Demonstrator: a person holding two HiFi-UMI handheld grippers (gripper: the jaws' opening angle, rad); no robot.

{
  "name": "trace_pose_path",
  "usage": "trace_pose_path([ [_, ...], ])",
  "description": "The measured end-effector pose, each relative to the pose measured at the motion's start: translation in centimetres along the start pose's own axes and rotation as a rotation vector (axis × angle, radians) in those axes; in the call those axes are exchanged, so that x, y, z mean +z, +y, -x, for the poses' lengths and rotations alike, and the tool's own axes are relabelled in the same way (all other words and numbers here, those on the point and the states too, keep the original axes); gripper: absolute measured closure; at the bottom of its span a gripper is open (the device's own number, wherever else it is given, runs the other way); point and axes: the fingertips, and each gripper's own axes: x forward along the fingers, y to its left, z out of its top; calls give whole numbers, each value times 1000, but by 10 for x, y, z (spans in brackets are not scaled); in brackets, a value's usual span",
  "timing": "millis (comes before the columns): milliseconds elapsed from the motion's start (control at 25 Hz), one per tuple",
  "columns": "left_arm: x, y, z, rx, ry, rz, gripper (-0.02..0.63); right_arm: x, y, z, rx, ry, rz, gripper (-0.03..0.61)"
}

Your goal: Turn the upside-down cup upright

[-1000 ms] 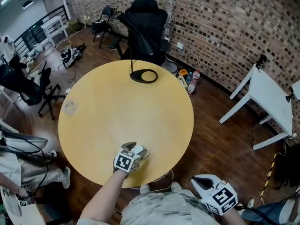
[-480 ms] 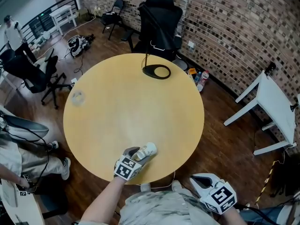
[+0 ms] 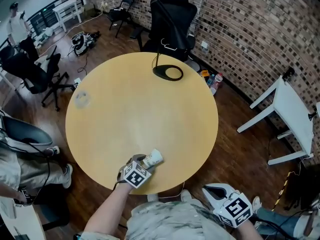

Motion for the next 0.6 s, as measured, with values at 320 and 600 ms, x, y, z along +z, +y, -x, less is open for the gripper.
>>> trace_pose_path([
  [320, -3, -1, -4, 1, 40, -15, 344, -4, -10, 9, -6, -5, -11, 575],
  [600, -3, 0, 0, 11, 50, -10, 252, -7, -20, 14, 2, -17, -17, 575],
])
